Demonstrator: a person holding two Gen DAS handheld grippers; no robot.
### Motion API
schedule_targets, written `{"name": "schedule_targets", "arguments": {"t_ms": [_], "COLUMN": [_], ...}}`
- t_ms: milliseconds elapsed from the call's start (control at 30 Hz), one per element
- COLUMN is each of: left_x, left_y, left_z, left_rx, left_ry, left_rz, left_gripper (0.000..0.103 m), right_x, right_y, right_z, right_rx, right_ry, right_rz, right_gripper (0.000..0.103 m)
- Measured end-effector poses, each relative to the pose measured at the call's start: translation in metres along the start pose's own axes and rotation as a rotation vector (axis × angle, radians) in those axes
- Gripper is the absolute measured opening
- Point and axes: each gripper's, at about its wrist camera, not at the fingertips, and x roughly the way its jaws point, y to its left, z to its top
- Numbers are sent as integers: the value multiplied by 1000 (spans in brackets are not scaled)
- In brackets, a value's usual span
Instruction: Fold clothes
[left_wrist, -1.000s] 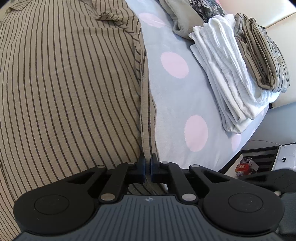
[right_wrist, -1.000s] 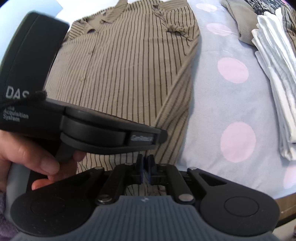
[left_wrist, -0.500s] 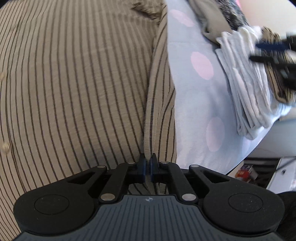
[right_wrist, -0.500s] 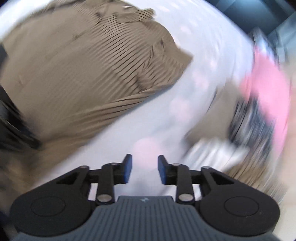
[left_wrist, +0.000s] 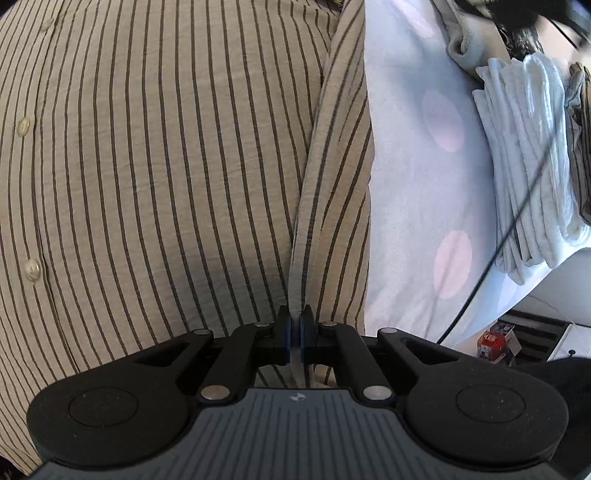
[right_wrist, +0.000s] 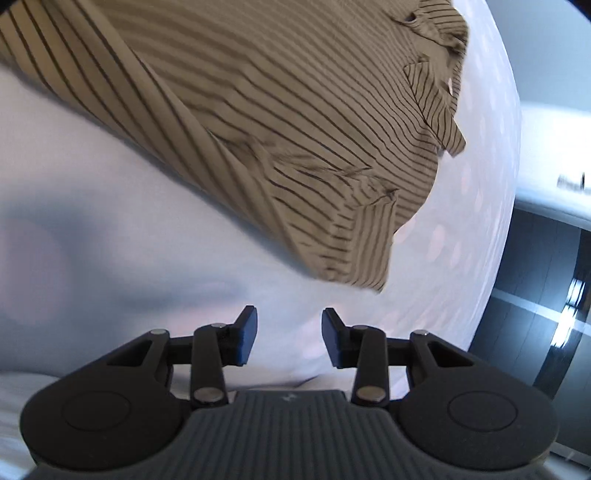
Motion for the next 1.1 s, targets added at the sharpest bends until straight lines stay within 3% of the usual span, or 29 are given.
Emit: {"name": "schedule_targets", "arguments": {"t_ms": [200, 500, 600, 667, 700, 1100], "left_x": [0, -13, -20, -23, -24, -54], "left_y": [2, 7, 10, 11, 12, 51], "left_z": [6, 3, -1, -2, -3, -27], "left_rx": [2, 56, 77, 82, 82, 12], "left_ry": [14, -2, -19, -27, -27, -82], "left_rz": [-39, -69, -65, -65, -70, -119], "left_gripper": [2, 2, 2, 2, 2, 1], "right_x": [64, 118, 126, 129, 129, 91], "right_y": [-11, -4, -6, -10, -12, -88], "right_z": [-9, -14, -14, -13, -12, 30], "right_rx": [-254, -460, -473, -478, -479, -485], "right_ry": [-33, -57, -59, -65, -64, -68], "right_rz": [-152, -203, -233, -257, -268, -334], "right_gripper": [41, 39, 39, 8, 2, 2]}}
